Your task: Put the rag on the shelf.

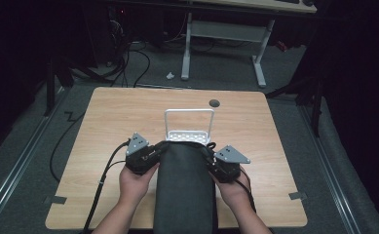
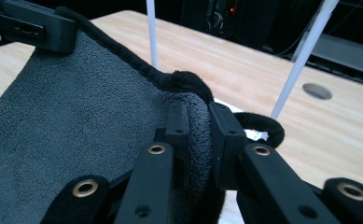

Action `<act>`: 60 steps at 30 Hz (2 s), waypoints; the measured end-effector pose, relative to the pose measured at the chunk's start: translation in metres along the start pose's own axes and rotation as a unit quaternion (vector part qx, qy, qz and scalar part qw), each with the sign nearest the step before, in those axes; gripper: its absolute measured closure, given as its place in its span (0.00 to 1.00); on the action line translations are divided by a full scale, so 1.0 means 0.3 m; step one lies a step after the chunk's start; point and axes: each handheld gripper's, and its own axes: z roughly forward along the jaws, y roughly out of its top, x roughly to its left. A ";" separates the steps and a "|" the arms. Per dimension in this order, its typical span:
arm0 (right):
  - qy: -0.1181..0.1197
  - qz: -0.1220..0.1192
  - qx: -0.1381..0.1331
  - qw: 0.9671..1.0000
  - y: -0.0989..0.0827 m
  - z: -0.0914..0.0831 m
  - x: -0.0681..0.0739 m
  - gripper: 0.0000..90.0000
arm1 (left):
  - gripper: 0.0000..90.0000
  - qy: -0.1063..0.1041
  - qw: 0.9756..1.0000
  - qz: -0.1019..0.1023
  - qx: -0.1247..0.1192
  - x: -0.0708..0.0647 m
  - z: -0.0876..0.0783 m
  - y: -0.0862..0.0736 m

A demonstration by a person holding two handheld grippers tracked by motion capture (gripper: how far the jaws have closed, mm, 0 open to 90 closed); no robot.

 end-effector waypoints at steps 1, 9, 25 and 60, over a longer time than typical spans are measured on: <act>-0.001 -0.001 -0.004 1.000 0.010 -0.004 -0.004 0.89 | 0.90 0.001 1.000 0.001 -0.003 -0.002 -0.003 0.011; -0.005 0.001 -0.029 1.000 0.091 -0.034 -0.025 0.89 | 0.90 0.004 1.000 0.015 -0.027 -0.005 -0.031 0.101; -0.013 -0.004 -0.078 0.997 0.222 -0.069 -0.042 0.89 | 0.91 0.016 0.997 0.035 -0.070 -0.010 -0.072 0.252; -0.044 -0.021 -0.121 0.991 0.440 -0.125 -0.118 0.89 | 0.91 0.018 0.992 0.078 -0.102 -0.003 -0.055 0.475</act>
